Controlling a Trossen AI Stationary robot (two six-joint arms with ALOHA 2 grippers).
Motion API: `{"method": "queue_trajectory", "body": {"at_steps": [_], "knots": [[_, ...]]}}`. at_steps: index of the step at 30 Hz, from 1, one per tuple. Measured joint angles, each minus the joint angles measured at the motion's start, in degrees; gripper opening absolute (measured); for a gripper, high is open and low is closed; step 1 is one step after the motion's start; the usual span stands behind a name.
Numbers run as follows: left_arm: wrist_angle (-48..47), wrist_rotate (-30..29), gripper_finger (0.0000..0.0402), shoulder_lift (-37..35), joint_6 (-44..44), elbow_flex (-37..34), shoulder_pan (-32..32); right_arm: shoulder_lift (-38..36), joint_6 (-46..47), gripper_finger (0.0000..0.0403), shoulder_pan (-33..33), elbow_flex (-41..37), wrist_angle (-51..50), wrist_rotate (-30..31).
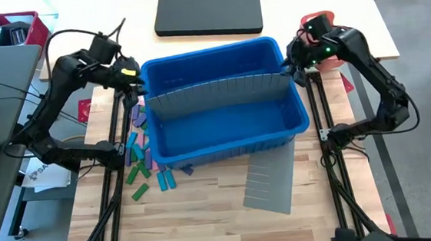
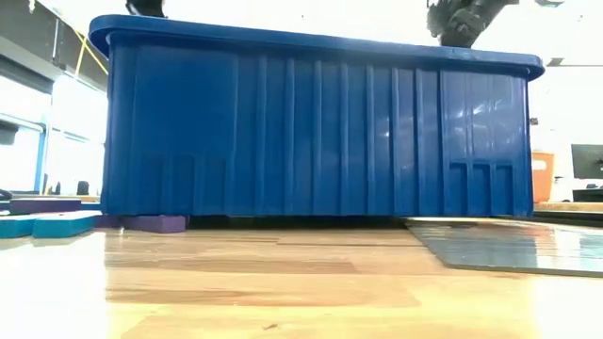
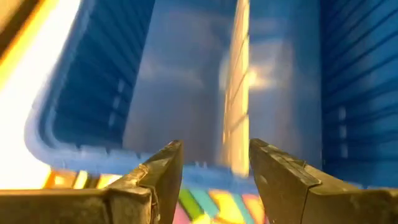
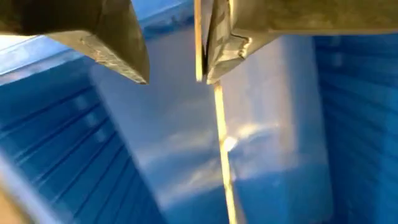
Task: Sort blocks
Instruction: Insert the bin divider into the blue bin
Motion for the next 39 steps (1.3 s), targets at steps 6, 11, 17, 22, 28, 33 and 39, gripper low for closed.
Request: {"method": "queue_trajectory", "body": {"at_steps": [6, 11, 17, 22, 28, 33, 39], "knots": [[10.96, 5.78, 0.0170, 1.42, -3.13, -2.60, -1.29, -1.48, 3.66, 0.0157, 0.04, 0.10, 8.93, -10.75], [18.29, 5.81, 0.0149, 3.86, -4.81, -6.89, -3.92, 0.48, 12.19, 0.0101, 1.89, 0.13, 14.95, -16.14], [18.70, 5.62, 0.0128, 6.54, -7.28, -11.51, -6.72, 4.73, 9.45, 0.0009, 5.58, 0.13, 9.24, -14.16], [18.66, 5.29, 0.0118, 7.62, -7.52, -16.20, -8.60, 8.79, 7.53, 0.0016, 7.68, 0.13, 6.83, -9.68], [18.16, 4.51, 0.0115, 7.63, -7.92, -18.36, -9.49, 10.83, 5.97, 0.0002, 8.37, 0.10, 6.72, -2.42], [17.91, 4.50, 0.0115, 7.46, -8.50, -18.06, -9.49, 9.41, 5.95, 0.0004, 8.39, 0.10, 7.89, -2.12], [18.58, 5.11, 0.0114, 7.28, -11.20, -14.56, -10.20, 6.05, 6.67, 0.0004, 8.39, 0.10, 10.29, -2.63]]}}
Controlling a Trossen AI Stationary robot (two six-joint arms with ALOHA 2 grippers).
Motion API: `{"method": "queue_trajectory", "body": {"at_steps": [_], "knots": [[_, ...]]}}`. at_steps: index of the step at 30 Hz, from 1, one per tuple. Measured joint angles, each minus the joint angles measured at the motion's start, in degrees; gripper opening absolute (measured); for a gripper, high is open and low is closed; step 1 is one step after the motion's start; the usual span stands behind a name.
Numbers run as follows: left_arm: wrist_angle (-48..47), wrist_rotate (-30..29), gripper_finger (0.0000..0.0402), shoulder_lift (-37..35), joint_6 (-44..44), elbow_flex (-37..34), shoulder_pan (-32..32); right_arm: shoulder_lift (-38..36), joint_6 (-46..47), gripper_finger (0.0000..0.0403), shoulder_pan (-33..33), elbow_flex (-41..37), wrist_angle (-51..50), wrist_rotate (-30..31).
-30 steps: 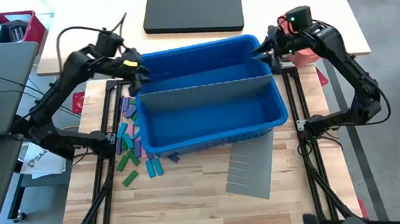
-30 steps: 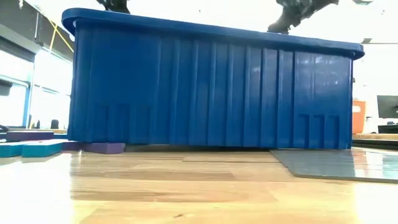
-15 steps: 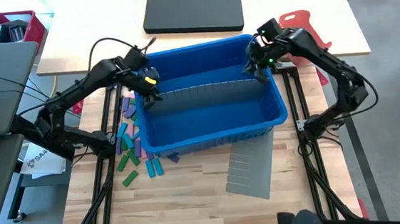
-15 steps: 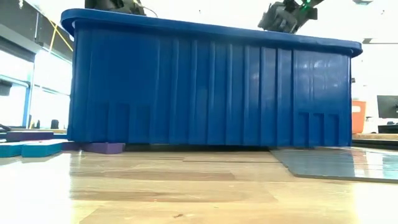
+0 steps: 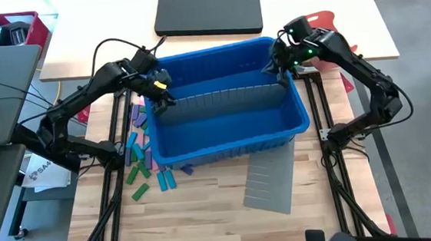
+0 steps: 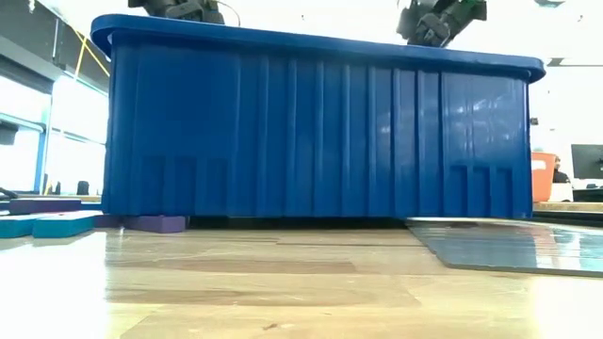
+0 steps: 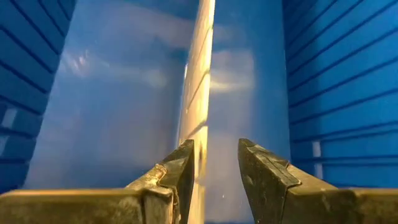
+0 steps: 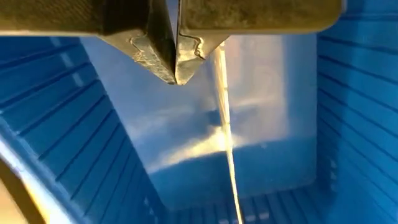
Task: Sort blocks
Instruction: Insert the bin divider into the blue bin
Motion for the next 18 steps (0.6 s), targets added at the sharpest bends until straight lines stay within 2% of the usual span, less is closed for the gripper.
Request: {"method": "queue_trajectory", "body": {"at_steps": [7, 11, 18], "knots": [[-0.80, 0.36, 0.0099, 2.25, 0.72, 0.07, -0.44, 1.34, 0.83, 0.0004, 0.97, 0.00, -0.75, -6.23], [-1.17, 3.42, 0.0079, 5.47, 1.08, 0.07, -1.40, 3.87, -0.24, 0.0004, 2.24, 0.00, -3.21, -6.07], [-3.07, 2.33, 0.0050, 10.03, 4.27, 0.07, -4.02, 6.04, -2.84, 0.0004, 3.13, 0.00, -4.43, -4.50]]}}
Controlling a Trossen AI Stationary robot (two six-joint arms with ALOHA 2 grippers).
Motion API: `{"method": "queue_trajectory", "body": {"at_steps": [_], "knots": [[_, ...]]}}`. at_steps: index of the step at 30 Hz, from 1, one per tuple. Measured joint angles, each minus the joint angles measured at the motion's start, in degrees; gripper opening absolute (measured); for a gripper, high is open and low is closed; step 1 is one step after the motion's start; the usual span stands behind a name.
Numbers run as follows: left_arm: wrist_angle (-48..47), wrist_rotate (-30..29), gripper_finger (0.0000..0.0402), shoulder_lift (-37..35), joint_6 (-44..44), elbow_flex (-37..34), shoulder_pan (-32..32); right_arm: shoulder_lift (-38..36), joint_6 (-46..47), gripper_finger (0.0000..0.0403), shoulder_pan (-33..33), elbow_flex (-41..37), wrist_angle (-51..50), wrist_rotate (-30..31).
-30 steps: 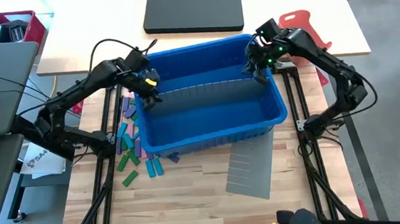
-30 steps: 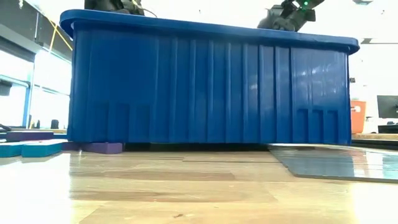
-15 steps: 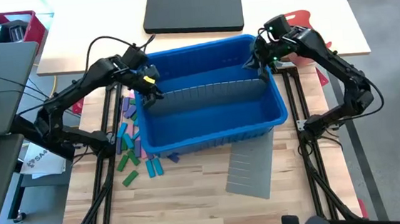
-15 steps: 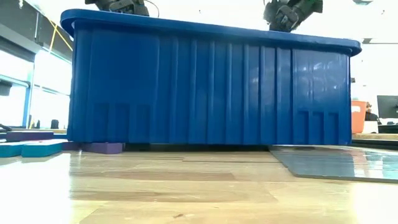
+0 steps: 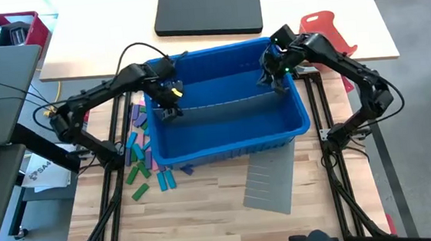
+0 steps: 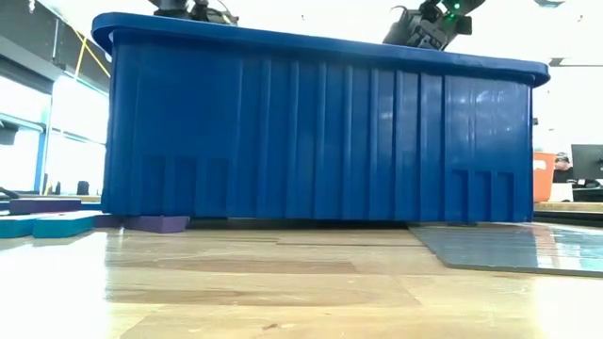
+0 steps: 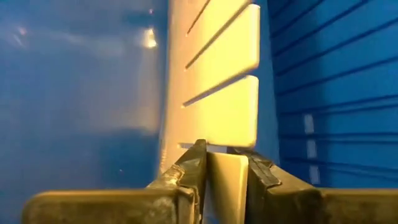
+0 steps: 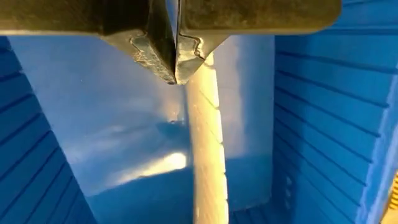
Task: Sort blocks
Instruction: Insert the bin divider into the blue bin
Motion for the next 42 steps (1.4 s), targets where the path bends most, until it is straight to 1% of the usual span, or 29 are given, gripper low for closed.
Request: {"method": "queue_trajectory", "body": {"at_steps": [4, 8, 10, 14, 17, 21, 23, 26, 28, 32, 34, 37, 42], "knots": [[-0.21, -0.12, 0.0040, 0.39, 0.53, 0.00, -0.58, -0.36, -0.48, 0.0004, -0.20, 0.00, 0.72, 3.38], [1.84, -2.00, 0.0035, -0.37, -2.71, -0.02, -0.17, -0.81, -0.48, 0.0004, -0.68, 0.00, 2.09, 5.86], [2.30, -2.86, 0.0035, -0.70, -4.75, 0.23, 0.30, -0.81, -0.48, 0.0004, -0.70, 0.00, 2.92, 6.08], [1.08, -1.31, 0.0035, -0.37, -8.45, 0.33, 1.13, -0.81, -0.48, 0.0004, -0.68, 0.00, 3.92, 6.05], [-0.33, -0.73, 0.0035, 0.37, -8.58, 0.39, 1.01, -0.81, -0.48, 0.0004, -0.68, 0.00, 4.84, 5.84], [0.05, -0.20, 0.0035, 1.82, -7.63, 0.24, 1.03, -0.81, -0.48, 0.0004, -0.68, 0.00, 6.03, 5.80], [0.49, -0.76, 0.0035, 2.47, -7.06, 0.13, 1.12, -0.81, -0.47, 0.0004, -0.68, 0.00, 6.06, 5.79], [2.12, -3.23, 0.0035, 2.28, -7.16, -0.04, 1.22, -0.81, -0.33, 0.0004, -0.68, 0.00, 5.98, 5.75], [2.59, -4.25, 0.0035, 2.06, -7.34, 0.91, 1.55, -0.81, -0.28, 0.0004, -0.56, 0.00, 5.93, 5.68], [3.04, -3.99, 0.0036, 1.13, -8.69, 3.53, 1.92, -0.81, -0.37, 0.0004, -0.46, 0.00, 5.93, 5.62], [3.21, -3.80, 0.0043, 0.72, -9.19, 4.69, 1.89, -0.81, -0.44, 0.0004, -0.46, 0.00, 6.07, 5.62], [2.38, -4.00, 0.0064, 0.42, -9.37, 6.55, 1.95, -0.81, -0.44, 0.0004, -0.46, 0.00, 6.32, 5.62], [-3.09, -4.06, 0.0103, 0.37, -9.15, 10.74, 2.27, -0.81, -0.44, 0.0004, -0.46, 0.00, 6.25, 5.64]]}}
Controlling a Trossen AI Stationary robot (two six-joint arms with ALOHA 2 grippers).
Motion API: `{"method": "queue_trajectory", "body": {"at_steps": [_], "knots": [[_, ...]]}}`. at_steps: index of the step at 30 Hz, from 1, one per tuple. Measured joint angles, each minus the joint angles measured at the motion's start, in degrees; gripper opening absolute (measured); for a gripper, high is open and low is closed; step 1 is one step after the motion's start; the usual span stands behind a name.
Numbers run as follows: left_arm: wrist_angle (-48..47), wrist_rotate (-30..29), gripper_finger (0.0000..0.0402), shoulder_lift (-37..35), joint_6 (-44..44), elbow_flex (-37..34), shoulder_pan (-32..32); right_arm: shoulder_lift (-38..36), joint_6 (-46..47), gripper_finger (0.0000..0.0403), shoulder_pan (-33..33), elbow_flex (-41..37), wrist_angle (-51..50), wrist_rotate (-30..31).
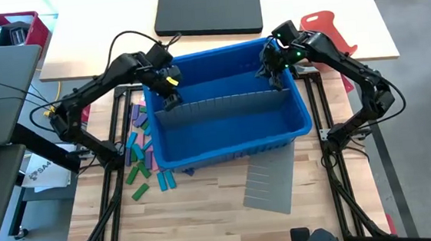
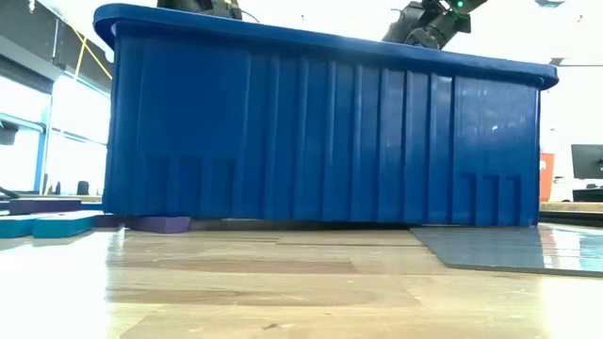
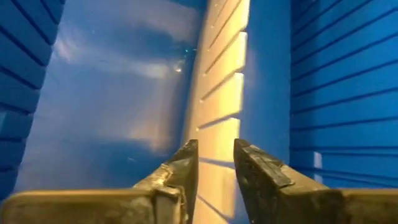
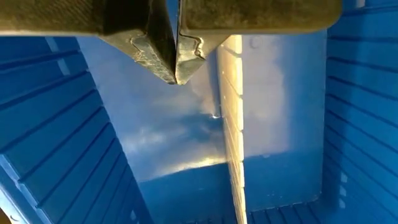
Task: Sort blocks
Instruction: Insert the bin divider into the blue bin
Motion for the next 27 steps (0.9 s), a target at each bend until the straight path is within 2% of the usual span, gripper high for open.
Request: {"method": "queue_trajectory", "body": {"at_steps": [9, 14, 22, 27], "knots": [[-8.43, -5.65, 0.0122, -0.11, 0.24, 2.24, 0.05, 0.00, -1.53, 0.0004, -0.05, 0.00, -0.74, 0.01], [-10.56, -5.79, 0.0122, -0.11, 1.47, 2.22, 0.05, -0.11, -1.53, 0.0004, -0.15, 0.00, -1.70, 0.09], [-8.52, -5.42, 0.0122, -2.60, 2.40, -3.38, 1.22, -3.84, -1.53, 0.0004, -0.15, 0.00, -1.75, 0.42], [-3.57, -5.52, 0.0122, -5.95, 0.67, -6.98, 1.47, -5.54, -1.49, 0.0004, -0.15, 0.01, -1.76, 0.44]]}}
